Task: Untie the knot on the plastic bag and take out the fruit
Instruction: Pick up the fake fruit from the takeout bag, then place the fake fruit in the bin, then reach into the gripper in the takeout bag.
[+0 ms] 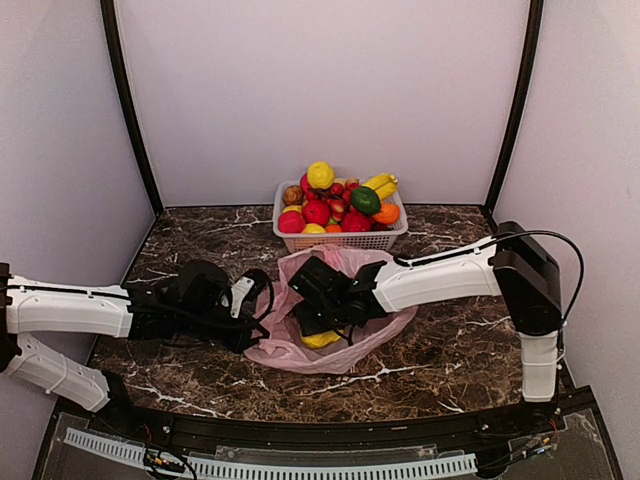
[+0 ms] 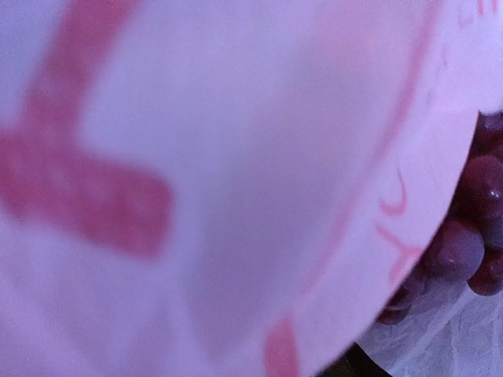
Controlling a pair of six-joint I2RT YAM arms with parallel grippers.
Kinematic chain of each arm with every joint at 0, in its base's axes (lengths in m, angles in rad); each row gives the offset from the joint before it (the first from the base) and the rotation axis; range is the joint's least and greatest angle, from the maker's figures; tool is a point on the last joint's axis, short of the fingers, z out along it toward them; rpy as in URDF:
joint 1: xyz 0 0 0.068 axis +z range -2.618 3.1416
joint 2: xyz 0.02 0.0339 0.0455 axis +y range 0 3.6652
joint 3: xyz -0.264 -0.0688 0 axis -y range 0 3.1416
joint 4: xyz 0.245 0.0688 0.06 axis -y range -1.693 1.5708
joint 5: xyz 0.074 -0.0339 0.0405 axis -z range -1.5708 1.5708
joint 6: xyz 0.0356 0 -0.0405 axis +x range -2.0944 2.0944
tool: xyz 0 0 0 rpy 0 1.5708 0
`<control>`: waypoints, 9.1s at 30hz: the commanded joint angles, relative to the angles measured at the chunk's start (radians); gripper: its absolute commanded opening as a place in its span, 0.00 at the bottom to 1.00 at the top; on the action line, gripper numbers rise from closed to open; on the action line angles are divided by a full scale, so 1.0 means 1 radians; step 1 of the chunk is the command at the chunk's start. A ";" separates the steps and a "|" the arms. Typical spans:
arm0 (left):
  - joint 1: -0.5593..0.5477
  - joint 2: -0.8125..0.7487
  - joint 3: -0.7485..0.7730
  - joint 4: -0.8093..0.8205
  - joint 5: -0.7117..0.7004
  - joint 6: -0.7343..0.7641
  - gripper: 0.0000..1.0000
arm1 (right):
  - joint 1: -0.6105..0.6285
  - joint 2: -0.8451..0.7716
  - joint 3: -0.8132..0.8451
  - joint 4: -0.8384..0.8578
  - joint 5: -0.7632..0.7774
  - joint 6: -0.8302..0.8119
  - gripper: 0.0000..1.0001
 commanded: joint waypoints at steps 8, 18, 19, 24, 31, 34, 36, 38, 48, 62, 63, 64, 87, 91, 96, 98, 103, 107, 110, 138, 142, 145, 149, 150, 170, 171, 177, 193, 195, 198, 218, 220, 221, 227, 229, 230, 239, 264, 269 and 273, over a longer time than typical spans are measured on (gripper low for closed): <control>-0.005 -0.048 0.081 -0.062 -0.084 -0.061 0.27 | 0.010 -0.233 -0.141 0.045 -0.022 -0.029 0.47; -0.003 -0.176 0.160 -0.177 -0.171 -0.061 0.92 | 0.031 -0.429 -0.200 0.097 -0.053 -0.058 0.48; 0.000 -0.193 0.181 -0.209 -0.180 -0.056 0.97 | 0.033 -0.450 -0.205 0.111 -0.057 -0.067 0.48; 0.040 -0.222 0.257 -0.302 -0.157 -0.039 0.99 | 0.037 -0.535 -0.213 0.146 -0.071 -0.110 0.48; 0.151 -0.153 0.363 -0.263 0.067 0.004 0.99 | 0.042 -0.631 -0.167 0.150 -0.051 -0.163 0.48; 0.158 -0.072 0.435 -0.214 0.106 0.061 0.99 | 0.042 -0.655 -0.149 0.151 -0.025 -0.192 0.49; 0.160 -0.012 0.485 -0.198 0.124 0.093 0.99 | 0.043 -0.668 -0.140 0.151 0.005 -0.210 0.49; 0.162 0.050 0.525 -0.190 0.131 0.125 0.99 | 0.039 -0.678 -0.133 0.152 0.039 -0.230 0.50; 0.173 0.255 0.671 -0.204 0.108 0.235 0.79 | -0.041 -0.664 -0.043 0.087 0.067 -0.314 0.51; 0.101 0.296 0.487 -0.124 0.399 0.302 0.01 | -0.323 -0.560 0.087 0.089 0.000 -0.370 0.51; 0.081 0.307 0.478 -0.142 0.401 0.310 0.01 | -0.351 -0.547 0.094 0.097 -0.020 -0.369 0.50; 0.071 0.317 0.474 -0.150 0.405 0.313 0.01 | -0.379 -0.529 0.101 0.106 -0.044 -0.368 0.50; 0.284 0.036 0.516 -0.190 0.302 0.150 0.99 | -0.633 0.020 0.507 0.295 -0.175 -0.384 0.50; 0.343 0.000 0.518 -0.254 0.254 0.161 0.99 | -0.638 0.103 0.582 0.312 -0.155 -0.398 0.50; 0.406 -0.012 0.496 -0.302 0.185 0.133 0.99 | -0.643 0.191 0.670 0.317 -0.123 -0.387 0.50; 0.410 -0.006 0.483 -0.306 0.161 0.113 0.99 | -0.643 0.221 0.696 0.322 -0.095 -0.384 0.51; 0.416 0.004 0.447 -0.302 0.135 0.063 0.99 | -0.643 0.283 0.744 0.321 -0.039 -0.393 0.52; 0.418 0.002 0.433 -0.301 0.128 0.054 0.99 | -0.644 0.303 0.763 0.322 -0.068 -0.398 0.55; 0.419 0.001 0.427 -0.308 0.122 0.050 0.99 | -0.643 0.315 0.769 0.322 -0.065 -0.400 0.57; 0.418 -0.029 0.379 -0.248 0.288 0.069 0.99 | -0.639 0.068 0.581 0.329 -0.317 -0.483 0.95; 0.399 -0.030 0.336 -0.247 0.332 0.096 0.99 | -0.621 -0.094 0.415 0.308 -0.427 -0.517 0.99; 0.362 -0.047 0.309 -0.253 0.299 0.115 0.99 | -0.591 -0.209 0.303 0.251 -0.469 -0.555 0.99; 0.294 -0.047 0.289 -0.272 0.220 0.142 0.99 | -0.516 -0.353 0.189 0.143 -0.503 -0.604 0.99; 0.274 -0.046 0.286 -0.275 0.208 0.145 0.99 | -0.491 -0.382 0.170 0.113 -0.499 -0.614 0.99; 0.142 0.045 0.414 -0.187 0.201 0.154 0.99 | -0.148 -0.624 -0.022 -0.087 -0.392 -0.373 0.96; 0.137 0.053 0.419 -0.190 0.195 0.158 0.99 | -0.137 -0.624 -0.018 -0.102 -0.385 -0.365 0.95; 0.102 0.129 0.469 -0.216 0.177 0.178 0.99 | -0.070 -0.628 -0.041 -0.115 -0.349 -0.296 0.94; 0.085 0.112 0.444 -0.170 0.052 0.139 0.09 | 0.077 -0.547 -0.128 0.002 -0.128 -0.110 0.76; 0.085 0.107 0.431 -0.160 0.049 0.132 0.04 | 0.093 -0.531 -0.131 -0.007 -0.105 -0.082 0.74; 0.085 0.099 0.420 -0.147 0.041 0.119 0.01 | 0.111 -0.508 -0.139 -0.020 -0.077 -0.038 0.72; 0.087 0.045 0.366 0.017 0.151 0.074 0.01 | 0.101 -0.291 -0.085 -0.103 0.011 0.423 0.60; 0.087 0.046 0.366 0.005 0.149 0.085 0.01 | 0.092 -0.266 -0.068 -0.103 0.041 0.443 0.60; 0.087 0.047 0.366 0.002 0.148 0.089 0.01 | 0.086 -0.256 -0.059 -0.111 0.056 0.452 0.60; 0.087 0.051 0.357 -0.009 0.168 0.102 0.01 | 0.003 -0.245 -0.064 -0.164 0.107 0.505 0.65; 0.087 0.052 0.346 -0.003 0.188 0.097 0.01 | -0.022 -0.240 -0.069 -0.144 0.109 0.486 0.68; 0.087 0.053 0.341 0.003 0.199 0.094 0.01 | -0.034 -0.229 -0.065 -0.135 0.110 0.468 0.70; 0.087 0.070 0.293 0.003 0.247 0.133 0.01 | -0.112 -0.107 0.012 -0.094 0.105 0.370 0.80; 0.088 0.093 0.325 -0.052 0.167 0.102 0.01 | -0.207 0.133 0.141 -0.037 -0.026 0.191 0.69; 0.088 0.089 0.321 -0.053 0.123 0.073 0.01 | -0.207 0.097 0.111 0.015 -0.039 0.138 0.37; 0.093 0.103 0.330 -0.052 0.094 0.038 0.01 | -0.205 0.028 0.051 0.095 -0.058 0.064 0.17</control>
